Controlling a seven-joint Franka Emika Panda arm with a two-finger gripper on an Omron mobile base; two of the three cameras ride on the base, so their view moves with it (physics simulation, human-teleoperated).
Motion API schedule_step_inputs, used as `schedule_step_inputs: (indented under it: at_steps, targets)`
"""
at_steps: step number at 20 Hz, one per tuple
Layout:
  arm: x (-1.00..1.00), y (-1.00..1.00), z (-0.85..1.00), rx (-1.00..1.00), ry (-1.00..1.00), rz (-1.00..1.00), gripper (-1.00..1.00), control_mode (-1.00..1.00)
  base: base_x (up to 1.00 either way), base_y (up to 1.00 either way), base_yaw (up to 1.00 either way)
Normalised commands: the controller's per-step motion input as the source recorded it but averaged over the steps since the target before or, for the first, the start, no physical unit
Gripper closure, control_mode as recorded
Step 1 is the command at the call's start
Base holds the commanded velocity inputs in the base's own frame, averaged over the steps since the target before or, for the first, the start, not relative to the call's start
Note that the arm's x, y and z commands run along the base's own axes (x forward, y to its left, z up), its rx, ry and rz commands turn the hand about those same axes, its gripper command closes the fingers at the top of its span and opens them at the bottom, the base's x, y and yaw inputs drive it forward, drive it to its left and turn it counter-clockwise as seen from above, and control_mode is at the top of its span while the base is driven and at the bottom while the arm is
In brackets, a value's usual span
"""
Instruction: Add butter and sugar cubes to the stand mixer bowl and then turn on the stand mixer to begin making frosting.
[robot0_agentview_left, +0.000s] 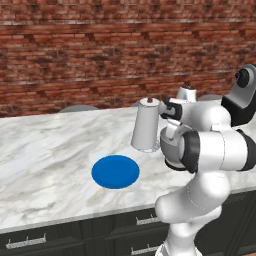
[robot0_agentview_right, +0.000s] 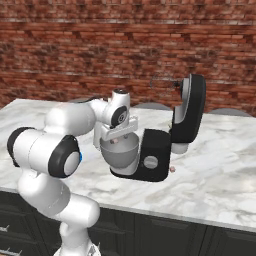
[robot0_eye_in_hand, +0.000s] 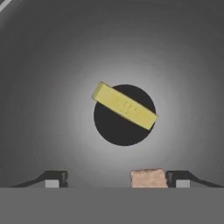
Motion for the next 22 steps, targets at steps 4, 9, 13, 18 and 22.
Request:
schedule_step_inputs:
  at_steps: [4,9,13,18,22]
  targets:
    - [0.0,0.0,0.07,0.0,-0.05,-0.03,-1.0,-1.0,0.0,0.0,0.0]
    - [0.0,0.0,-0.12,0.0,0.0,-0.02,-1.0,-1.0,0.0,0.0,0.0]
    - [0.0,0.0,-0.13,0.0,0.0,0.0,-1.0,-1.0,0.0,0.0,0.0]
    - [-0.09,0.0,0.15,0.0,-0.06,-0.01,-1.0,-1.0,0.0,0.0,0.0]
    - [0.12,0.07,-0.33,0.0,0.13,-0.01,-1.0,-1.0,0.0,0.0,0.0]
